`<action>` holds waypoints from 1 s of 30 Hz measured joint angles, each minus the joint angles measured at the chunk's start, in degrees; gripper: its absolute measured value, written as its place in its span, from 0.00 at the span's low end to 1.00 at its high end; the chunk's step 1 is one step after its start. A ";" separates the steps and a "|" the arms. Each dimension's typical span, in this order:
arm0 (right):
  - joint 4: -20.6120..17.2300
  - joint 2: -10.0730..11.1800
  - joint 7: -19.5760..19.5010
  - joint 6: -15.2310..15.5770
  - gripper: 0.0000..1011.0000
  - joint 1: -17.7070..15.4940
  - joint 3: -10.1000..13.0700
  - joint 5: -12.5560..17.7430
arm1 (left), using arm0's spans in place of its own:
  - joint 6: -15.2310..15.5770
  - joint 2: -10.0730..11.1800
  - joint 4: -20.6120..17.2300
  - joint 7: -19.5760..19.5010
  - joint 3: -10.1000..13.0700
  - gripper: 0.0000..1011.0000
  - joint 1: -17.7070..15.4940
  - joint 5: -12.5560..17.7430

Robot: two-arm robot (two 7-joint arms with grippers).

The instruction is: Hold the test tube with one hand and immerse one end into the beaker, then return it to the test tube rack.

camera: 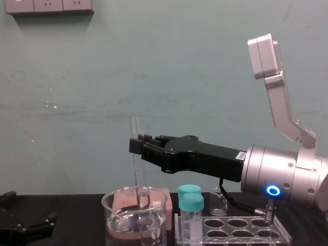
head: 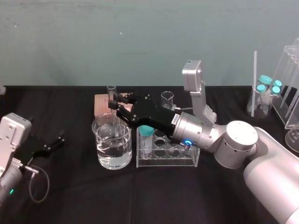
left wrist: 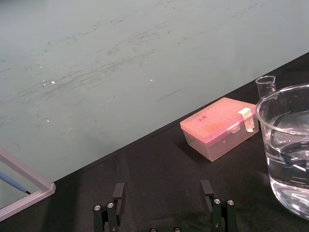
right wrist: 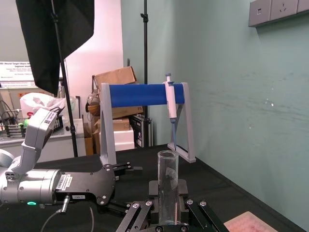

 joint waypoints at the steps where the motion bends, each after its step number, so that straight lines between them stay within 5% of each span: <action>1: -0.02 0.02 -0.02 0.00 0.22 -0.01 0.01 0.00 | 0.00 0.00 0.00 0.00 0.00 0.99 0.00 0.00; 30: 1.66 -0.92 0.14 -0.52 0.22 1.02 0.02 -0.04 | 0.00 0.00 0.00 0.00 0.00 0.99 0.00 0.00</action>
